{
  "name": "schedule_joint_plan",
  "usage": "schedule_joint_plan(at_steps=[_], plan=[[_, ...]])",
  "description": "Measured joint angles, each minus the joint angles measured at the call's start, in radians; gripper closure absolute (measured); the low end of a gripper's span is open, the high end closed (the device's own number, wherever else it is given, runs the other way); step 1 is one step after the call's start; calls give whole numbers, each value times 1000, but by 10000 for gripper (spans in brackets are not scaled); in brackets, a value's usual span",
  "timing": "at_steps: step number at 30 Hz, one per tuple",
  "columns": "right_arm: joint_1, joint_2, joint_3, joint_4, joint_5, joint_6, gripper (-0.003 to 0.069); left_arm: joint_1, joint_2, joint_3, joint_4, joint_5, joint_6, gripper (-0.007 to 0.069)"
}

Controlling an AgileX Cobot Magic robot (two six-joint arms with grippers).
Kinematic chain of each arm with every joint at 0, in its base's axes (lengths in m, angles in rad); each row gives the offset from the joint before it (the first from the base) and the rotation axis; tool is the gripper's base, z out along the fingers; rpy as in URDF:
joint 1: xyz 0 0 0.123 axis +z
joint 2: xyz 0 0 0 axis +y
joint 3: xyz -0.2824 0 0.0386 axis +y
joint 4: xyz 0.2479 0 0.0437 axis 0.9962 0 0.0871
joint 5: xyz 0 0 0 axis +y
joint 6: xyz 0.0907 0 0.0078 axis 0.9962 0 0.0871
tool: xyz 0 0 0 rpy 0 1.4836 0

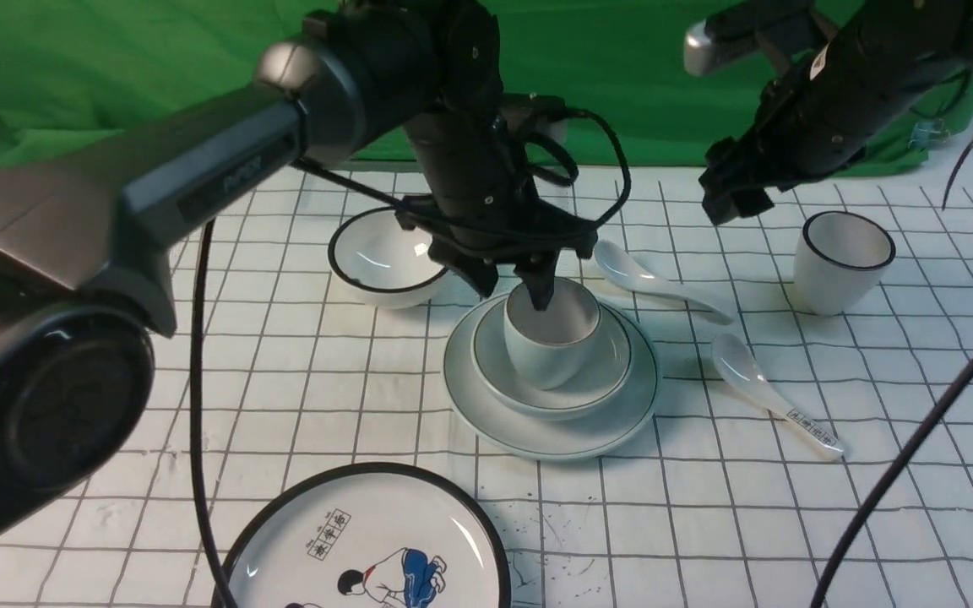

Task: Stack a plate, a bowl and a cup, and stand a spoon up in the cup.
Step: Use the left arm to put the blue teacup into the blue rice bowl in the middle, then use the right arm to grab a blue soup spoon

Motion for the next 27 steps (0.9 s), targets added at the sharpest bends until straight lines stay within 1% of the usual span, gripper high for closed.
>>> schedule_joint_plan(at_steps=[4,5,6,7,9,11,12,13,15,17,19,22,27], plan=[[-1,68,0,0,-45,-18,84,0,-30,-49,17,12,-2,247],[-1,110,-1,0,-56,-29,84,0,-54,-60,25,14,-3,279],[-1,120,-1,7,-56,-30,84,0,-60,-62,27,14,-3,287],[-1,153,-3,8,-61,-35,84,1,-84,-65,33,19,-3,328],[-1,178,-4,9,-64,-41,84,1,-101,-67,43,20,-3,361],[-1,218,-4,18,-68,-51,84,1,-134,-68,53,21,-3,426],[-1,221,-4,19,-68,-51,84,1,-137,-68,53,21,-3,430],[-1,234,-4,22,-69,-51,84,1,-150,-68,54,22,-3,463],[-1,237,-8,28,-74,-51,94,1,-157,-68,54,22,-3,484],[-1,239,-9,30,-78,-51,124,1,-158,-68,56,22,-3,492],[-1,240,-9,37,-82,-51,239,1,-158,-68,56,25,-3,498],[0,242,-9,36,-86,-50,496,1,-158,-68,56,25,-3,498],[-1,211,-10,30,-51,-50,491,1,-163,-68,56,28,-3,498]])
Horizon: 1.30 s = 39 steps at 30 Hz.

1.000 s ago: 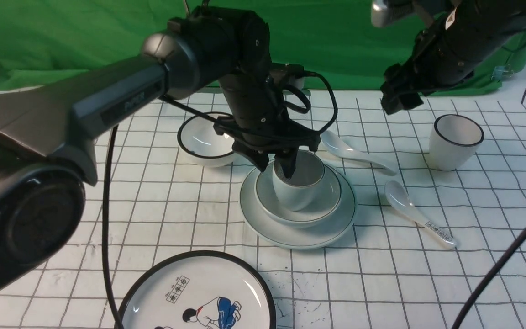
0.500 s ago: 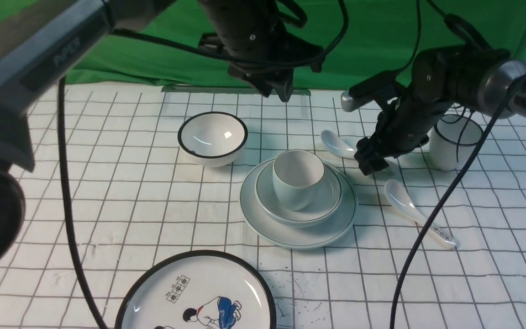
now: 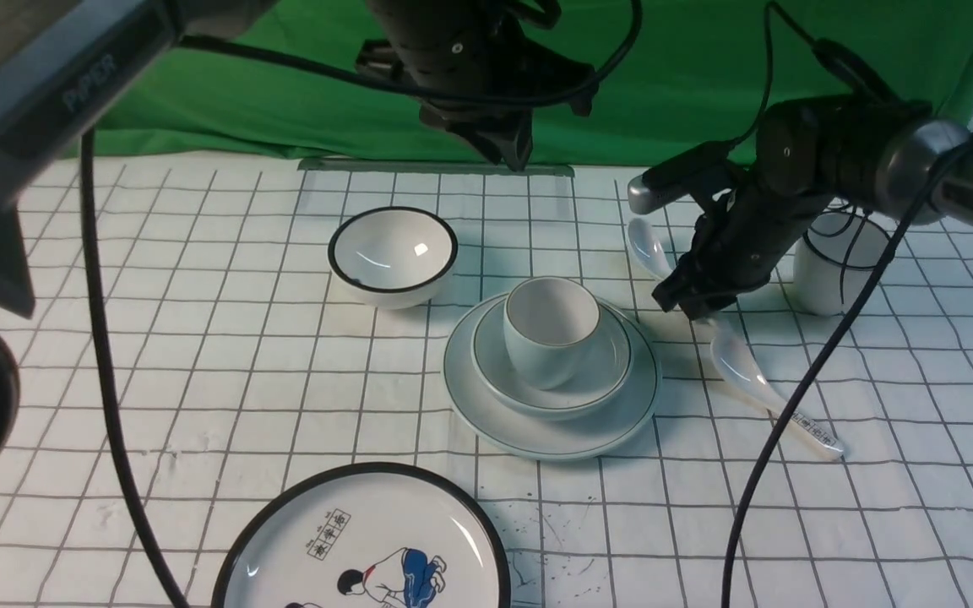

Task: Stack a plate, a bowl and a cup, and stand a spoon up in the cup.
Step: Use the right arm to grab a blue soup spoon, then use the right arm to put the blue soup spoon into the blue teacup in the middle

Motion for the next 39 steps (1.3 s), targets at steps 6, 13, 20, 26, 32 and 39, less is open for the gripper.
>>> schedule_joint_plan(at_steps=[6,13,20,26,32,39], plan=[[1,-164,-63,7,132,-7,492,0,-51,0,33,1,0,498],[109,-327,-74,6,450,-256,492,0,-203,46,122,-2,3,498],[279,-339,-20,-138,451,-487,492,0,-359,211,163,-1,4,498],[347,-268,-11,-328,448,-567,492,0,-484,329,195,6,-1,496],[346,-222,-10,-385,394,-550,492,0,-499,331,207,5,-1,496],[346,-219,-10,-387,322,-545,492,0,-499,332,216,5,-1,496]])
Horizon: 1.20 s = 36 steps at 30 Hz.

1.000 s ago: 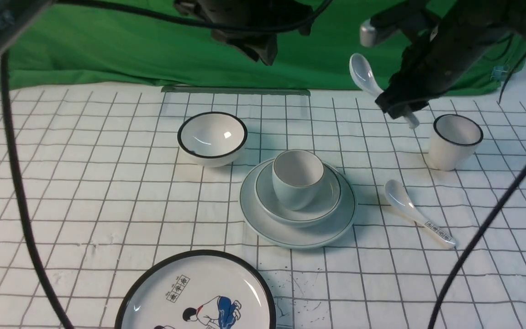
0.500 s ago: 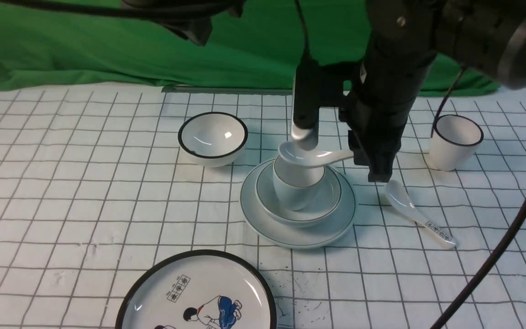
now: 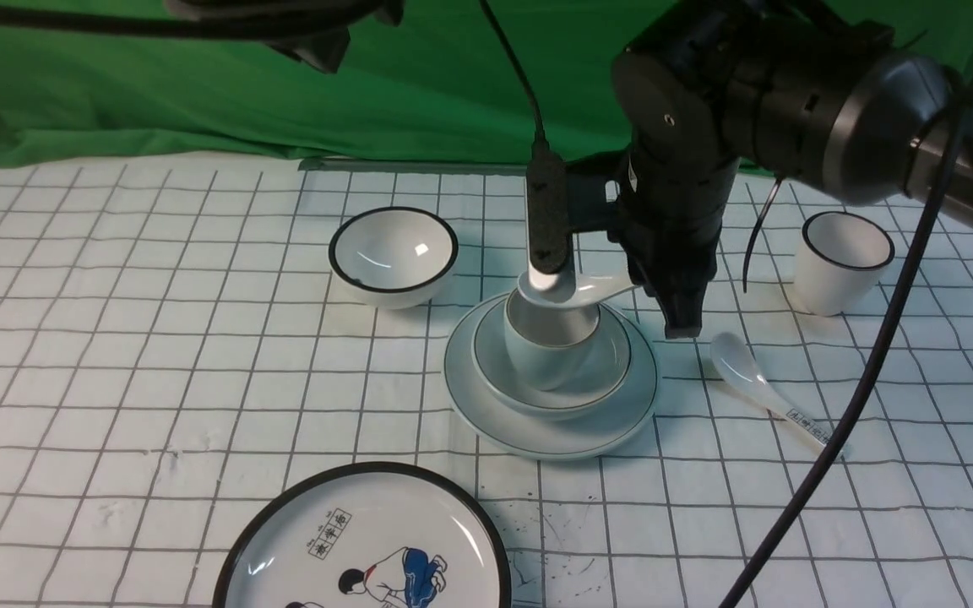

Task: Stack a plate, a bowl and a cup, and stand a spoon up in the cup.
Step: Use the right arm to put the blue soup spoon into the blue teacup in the middle

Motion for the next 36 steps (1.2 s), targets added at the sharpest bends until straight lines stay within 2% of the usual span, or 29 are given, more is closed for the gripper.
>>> schedule_joint_plan(at_steps=[14,36], plan=[[0,0,0,37,-10,16,480,0,0,1,43,0,1,496],[0,0,0,39,19,20,456,0,0,5,43,-1,1,496]])
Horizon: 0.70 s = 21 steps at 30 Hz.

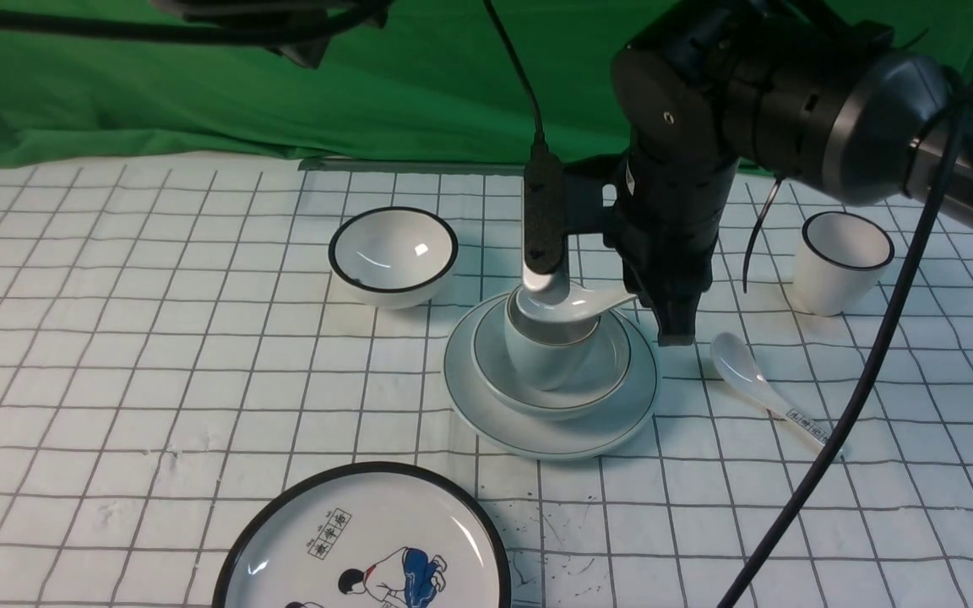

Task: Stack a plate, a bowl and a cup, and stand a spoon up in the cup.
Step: Use the right arm to put the blue soup spoon into the blue teacup in the middle

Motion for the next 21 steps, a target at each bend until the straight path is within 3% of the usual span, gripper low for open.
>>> schedule_joint_plan(at_steps=[21], plan=[[0,-40,-5,-40,-58,72,420,0,0,0,0,-1,0,496]])
